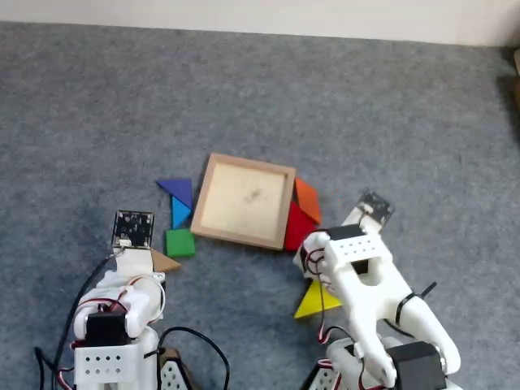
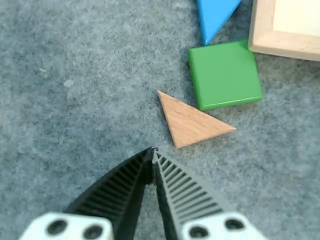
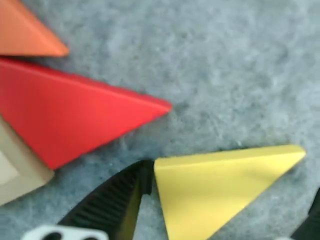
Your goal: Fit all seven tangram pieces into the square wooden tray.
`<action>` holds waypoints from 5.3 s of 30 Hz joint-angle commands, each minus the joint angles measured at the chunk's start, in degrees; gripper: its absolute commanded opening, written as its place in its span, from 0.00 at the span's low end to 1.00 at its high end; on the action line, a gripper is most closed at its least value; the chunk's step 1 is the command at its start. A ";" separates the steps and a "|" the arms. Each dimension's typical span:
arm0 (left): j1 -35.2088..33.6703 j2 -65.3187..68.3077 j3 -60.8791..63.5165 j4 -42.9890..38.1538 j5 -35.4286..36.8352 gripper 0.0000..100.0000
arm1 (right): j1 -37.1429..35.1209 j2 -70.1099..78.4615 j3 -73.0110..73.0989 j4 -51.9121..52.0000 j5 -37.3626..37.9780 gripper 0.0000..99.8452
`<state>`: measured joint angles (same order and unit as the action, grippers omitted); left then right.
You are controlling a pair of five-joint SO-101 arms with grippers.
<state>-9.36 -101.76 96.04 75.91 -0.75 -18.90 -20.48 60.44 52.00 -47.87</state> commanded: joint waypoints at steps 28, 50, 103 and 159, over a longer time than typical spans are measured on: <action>1.19 -2.59 1.19 0.44 -0.18 0.01 | -2.33 -10.15 -12.09 17.01 15.30 0.46; 1.19 -2.59 1.19 0.44 -0.18 0.01 | -8.84 8.57 -6.99 8.31 4.57 0.46; 1.19 -2.59 1.19 0.44 -0.18 0.01 | 18.33 8.57 -21.49 8.22 54.77 0.00; 1.19 -2.59 1.19 0.44 -0.18 0.01 | -8.84 0.48 -20.97 -25.27 101.63 0.00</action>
<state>-9.36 -101.76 96.04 75.91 -0.75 -26.73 -23.47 40.57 32.22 47.69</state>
